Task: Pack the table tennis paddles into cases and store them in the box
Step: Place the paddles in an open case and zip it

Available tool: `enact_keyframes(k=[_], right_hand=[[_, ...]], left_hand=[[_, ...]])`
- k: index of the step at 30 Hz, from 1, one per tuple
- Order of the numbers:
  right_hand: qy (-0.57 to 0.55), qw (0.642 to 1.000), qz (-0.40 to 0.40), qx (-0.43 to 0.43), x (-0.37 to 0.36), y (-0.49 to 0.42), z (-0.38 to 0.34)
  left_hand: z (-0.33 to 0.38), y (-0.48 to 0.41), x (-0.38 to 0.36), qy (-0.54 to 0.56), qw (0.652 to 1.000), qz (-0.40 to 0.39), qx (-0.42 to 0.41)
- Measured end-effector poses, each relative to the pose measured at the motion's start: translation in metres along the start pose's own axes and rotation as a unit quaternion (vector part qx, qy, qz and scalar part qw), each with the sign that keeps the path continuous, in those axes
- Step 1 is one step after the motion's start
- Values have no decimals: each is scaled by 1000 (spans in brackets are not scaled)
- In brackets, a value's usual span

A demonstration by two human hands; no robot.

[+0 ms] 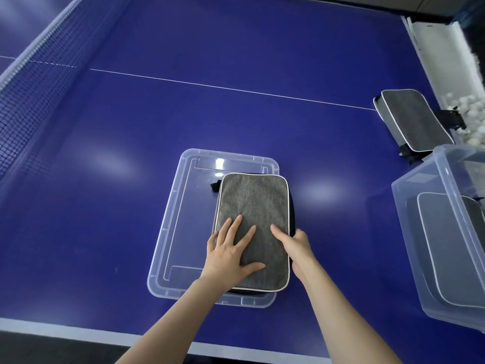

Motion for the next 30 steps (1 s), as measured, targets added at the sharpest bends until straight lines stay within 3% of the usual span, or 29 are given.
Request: enact_keyframes(k=[4, 7, 8, 11, 12, 14, 18, 25, 30], right_hand=[[-54, 998, -16, -15, -3, 6, -11], [-86, 995, -37, -22, -2, 12, -27], [-90, 995, -43, -21, -1, 15, -33], [-94, 994, -55, 0, 3, 27, -59], [-92, 994, -56, 13, 4, 31, -69], [-78, 994, -64, 44, 5, 42, -91], [-28, 988, -103, 108, 5, 68, -132], [55, 970, -106, 213, 0, 109, -175], [117, 961, -70, 239, 2, 129, -189]], left_hand=[[-4, -4, 17, 107, 993, 57, 1], [-19, -11, 36, 270, 946, 154, 94], [-25, -13, 43, 347, 909, 173, 157], [-32, -19, 62, 584, 746, 139, 289], [-30, -22, 69, 641, 701, 109, 294], [-26, -27, 86, 703, 656, 70, 266], [-22, -36, 119, 746, 624, 101, 210], [-7, -34, 157, 768, 604, 175, 122], [-1, -32, 164, 809, 547, 160, 144]])
Point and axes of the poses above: each hand's wrist, its own y-axis away from the middle knuckle, its own x-axis out of the back of the hand, z = x × y, the point moved 2 cm from there along -y, towards the middle knuckle, and after that the axes turned 10 degrees about -x, right-handed, at the moved point
